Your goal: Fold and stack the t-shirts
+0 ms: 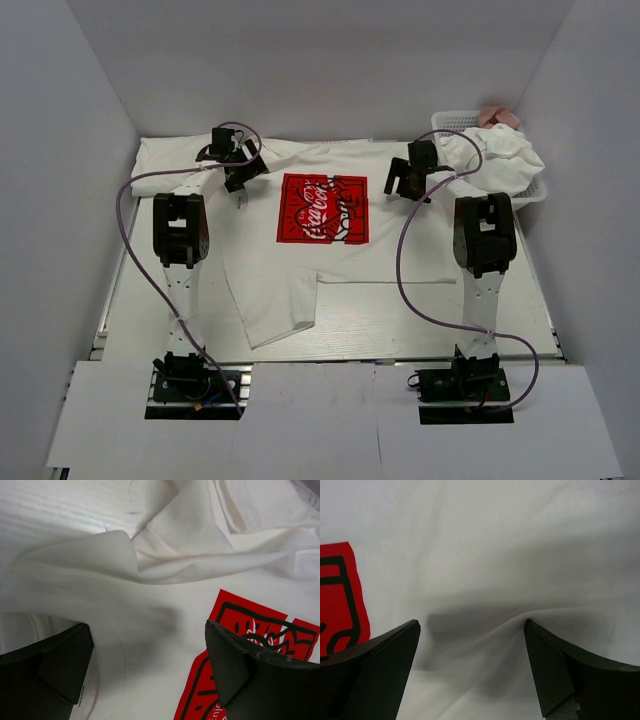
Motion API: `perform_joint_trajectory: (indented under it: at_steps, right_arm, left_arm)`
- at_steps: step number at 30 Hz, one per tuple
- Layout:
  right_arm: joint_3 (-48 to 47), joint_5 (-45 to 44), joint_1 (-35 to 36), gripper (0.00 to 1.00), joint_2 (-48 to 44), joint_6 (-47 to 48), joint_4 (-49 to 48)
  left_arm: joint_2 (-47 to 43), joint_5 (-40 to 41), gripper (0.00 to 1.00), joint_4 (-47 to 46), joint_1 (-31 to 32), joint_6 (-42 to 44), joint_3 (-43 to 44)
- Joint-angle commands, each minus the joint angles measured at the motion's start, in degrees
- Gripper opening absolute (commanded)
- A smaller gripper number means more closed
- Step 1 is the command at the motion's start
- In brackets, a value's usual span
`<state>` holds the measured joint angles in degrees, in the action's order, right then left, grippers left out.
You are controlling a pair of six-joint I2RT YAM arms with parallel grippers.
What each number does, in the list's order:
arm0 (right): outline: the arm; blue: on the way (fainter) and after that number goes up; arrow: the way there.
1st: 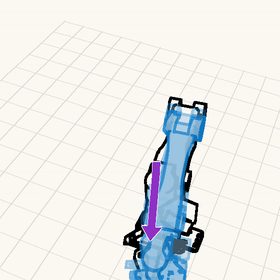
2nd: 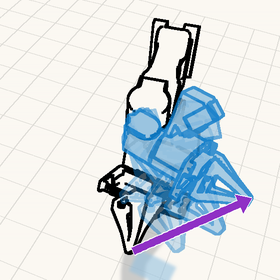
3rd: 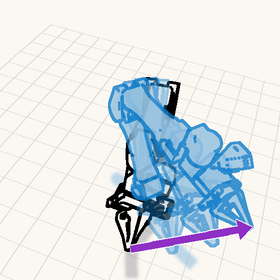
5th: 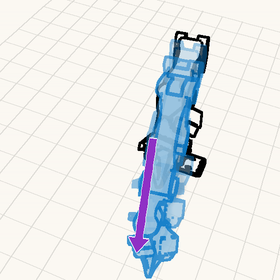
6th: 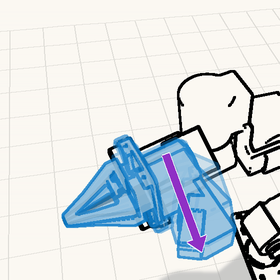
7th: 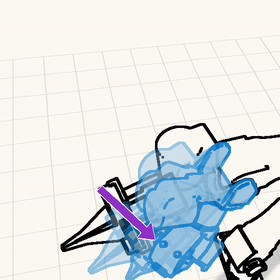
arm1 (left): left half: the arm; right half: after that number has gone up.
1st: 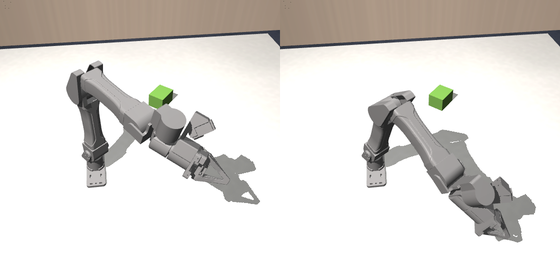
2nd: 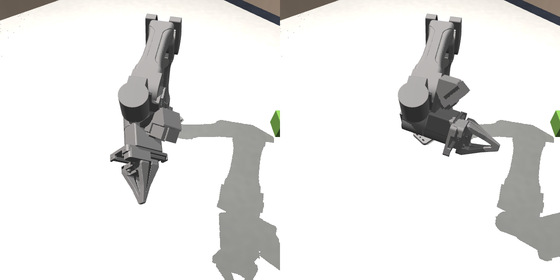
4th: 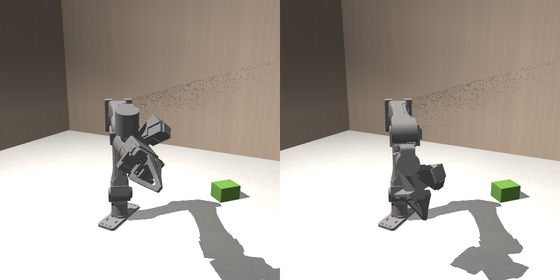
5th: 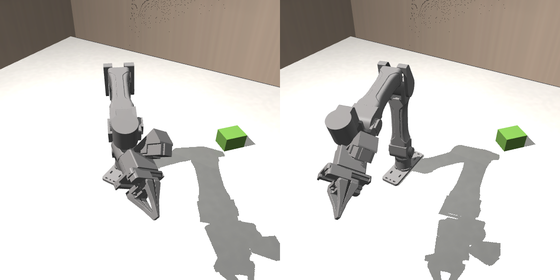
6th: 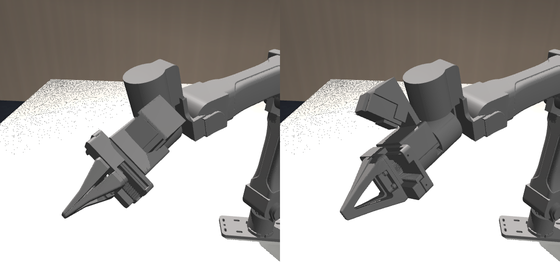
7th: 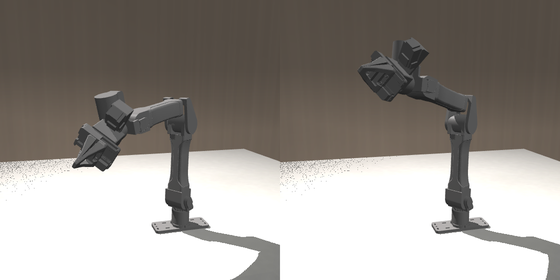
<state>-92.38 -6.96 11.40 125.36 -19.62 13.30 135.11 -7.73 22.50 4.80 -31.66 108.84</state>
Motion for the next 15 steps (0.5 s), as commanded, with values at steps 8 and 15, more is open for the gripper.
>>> perform_joint_trajectory:
  at_steps: [8,15]
  right_arm:
    - [-0.28,8.09,0.64,0.90,-11.22,3.27,4.57]
    - [38.37,10.91,0.82,0.90,-38.40,-2.26,-23.02]
  left_arm:
    - [-9.31,0.34,1.00,7.83,0.82,2.13,-2.72]
    - [-41.72,-4.30,1.00,3.33,3.72,-4.80,-40.25]
